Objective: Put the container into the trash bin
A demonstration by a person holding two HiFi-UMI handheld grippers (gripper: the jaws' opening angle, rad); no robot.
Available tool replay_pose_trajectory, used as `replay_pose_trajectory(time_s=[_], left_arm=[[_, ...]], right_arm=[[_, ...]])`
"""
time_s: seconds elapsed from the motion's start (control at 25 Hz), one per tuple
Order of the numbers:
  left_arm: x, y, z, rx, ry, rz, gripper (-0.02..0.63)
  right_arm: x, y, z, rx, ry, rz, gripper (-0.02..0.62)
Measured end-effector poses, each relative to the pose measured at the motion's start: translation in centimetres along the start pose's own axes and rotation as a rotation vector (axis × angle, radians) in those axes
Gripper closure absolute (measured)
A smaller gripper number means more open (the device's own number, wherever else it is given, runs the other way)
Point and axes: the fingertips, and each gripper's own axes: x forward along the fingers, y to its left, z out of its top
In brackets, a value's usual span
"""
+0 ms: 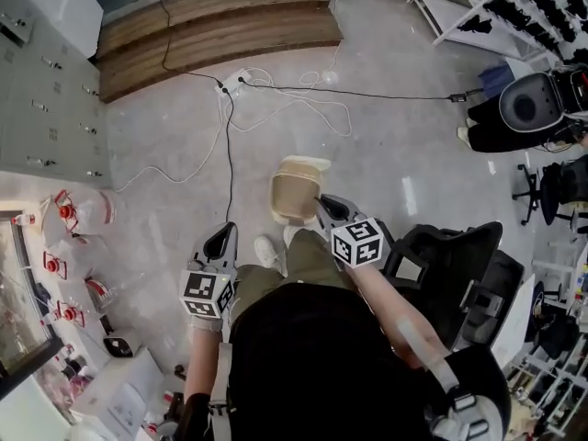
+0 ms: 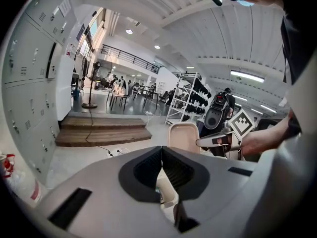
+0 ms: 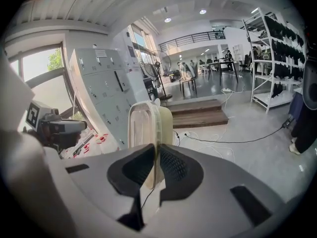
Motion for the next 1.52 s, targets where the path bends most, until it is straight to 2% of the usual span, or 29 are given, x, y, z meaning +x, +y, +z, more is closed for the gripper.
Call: replay_pose_trajectory(time_s=[0.4, 0.76, 1.12, 1.52], left_arm=[[2.0, -0.2, -2.1, -0.050, 0.077, 0.058, 0.597], [3.8, 0.5, -4.2, -0.090, 0.146, 0.090, 0.596], [5.8, 0.7, -6.0, -0.114, 0.199, 0.108, 0.596], [7.3, 0.1, -8.3, -0.135, 0.265, 0.129, 0.596]], right_arm=[[4.2, -2.4, -4.0, 0.000, 0.146, 0.068, 0.546], [7.7, -4.3, -8.8, 0.043, 0.263, 0.112, 0.546], [10.8, -8.2, -13.2, 0.091, 0.337, 0.083, 0.546], [13.8, -12.6, -18.3, 0.096, 0.424, 0.028, 0.546]])
